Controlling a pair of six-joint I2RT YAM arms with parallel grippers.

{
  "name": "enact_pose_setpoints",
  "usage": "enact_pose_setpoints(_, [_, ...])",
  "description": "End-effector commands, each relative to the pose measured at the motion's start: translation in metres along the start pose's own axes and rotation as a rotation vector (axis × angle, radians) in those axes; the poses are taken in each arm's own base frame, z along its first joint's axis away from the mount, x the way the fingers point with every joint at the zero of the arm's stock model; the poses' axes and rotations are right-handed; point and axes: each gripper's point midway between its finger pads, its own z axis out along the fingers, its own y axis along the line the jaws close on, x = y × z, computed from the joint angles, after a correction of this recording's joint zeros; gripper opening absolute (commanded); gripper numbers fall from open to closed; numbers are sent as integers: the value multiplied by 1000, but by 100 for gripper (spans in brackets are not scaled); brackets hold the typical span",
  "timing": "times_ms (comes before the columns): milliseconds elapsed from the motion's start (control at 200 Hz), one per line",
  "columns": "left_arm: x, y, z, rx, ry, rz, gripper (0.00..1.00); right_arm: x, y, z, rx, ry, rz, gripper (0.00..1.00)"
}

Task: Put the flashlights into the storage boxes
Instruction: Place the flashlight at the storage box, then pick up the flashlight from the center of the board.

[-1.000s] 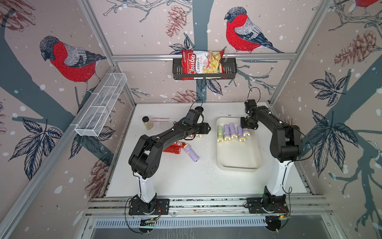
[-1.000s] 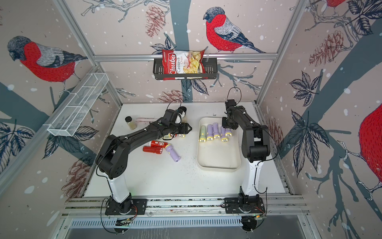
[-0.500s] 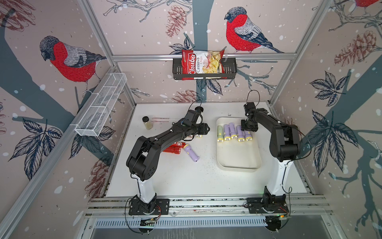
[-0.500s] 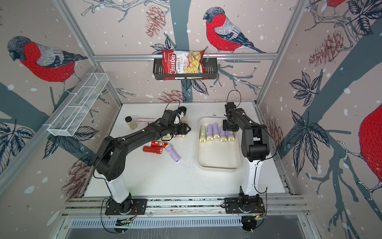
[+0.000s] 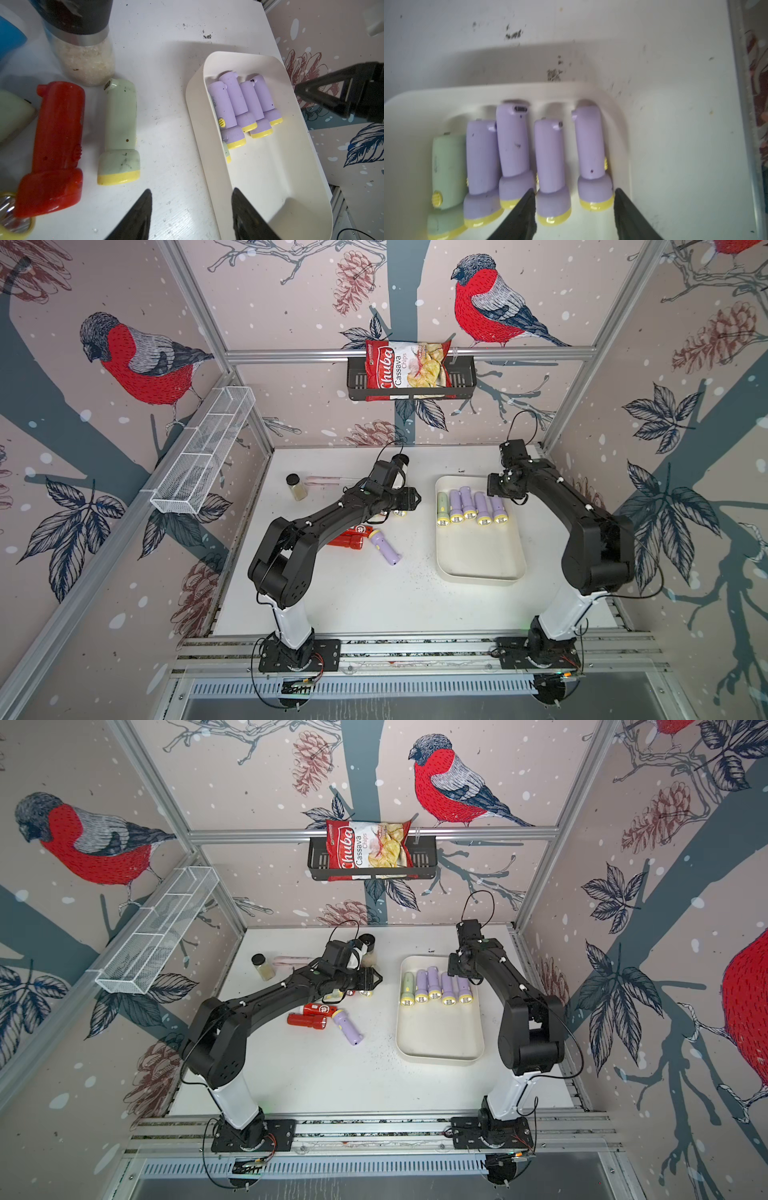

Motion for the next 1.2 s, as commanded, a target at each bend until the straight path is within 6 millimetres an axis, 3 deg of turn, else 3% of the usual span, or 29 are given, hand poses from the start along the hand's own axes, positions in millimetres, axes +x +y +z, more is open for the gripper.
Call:
enact_pose_setpoints(0, [-3, -3, -5, 11, -24, 14, 61, 27, 14, 4, -50, 34, 28, 60])
enact_pose_setpoints(100, [-1, -4, -9, 15, -26, 14, 61, 52, 13, 16, -65, 75, 58, 60])
enact_pose_setpoints(230, [2, -2, -14, 12, -29, 16, 61, 65, 7, 28, -53, 83, 87, 60])
enact_pose_setpoints(670, [4, -1, -13, 10, -23, 19, 61, 59, -3, 55, -22, 73, 108, 59])
enact_pose_setpoints(981, [3, -1, -13, 7, -25, 15, 61, 43, 7, 43, -75, 26, 66, 60])
enact_pose_setpoints(1196, [4, -2, -21, 9, -35, 3, 61, 44, 13, 9, -84, 12, 43, 61])
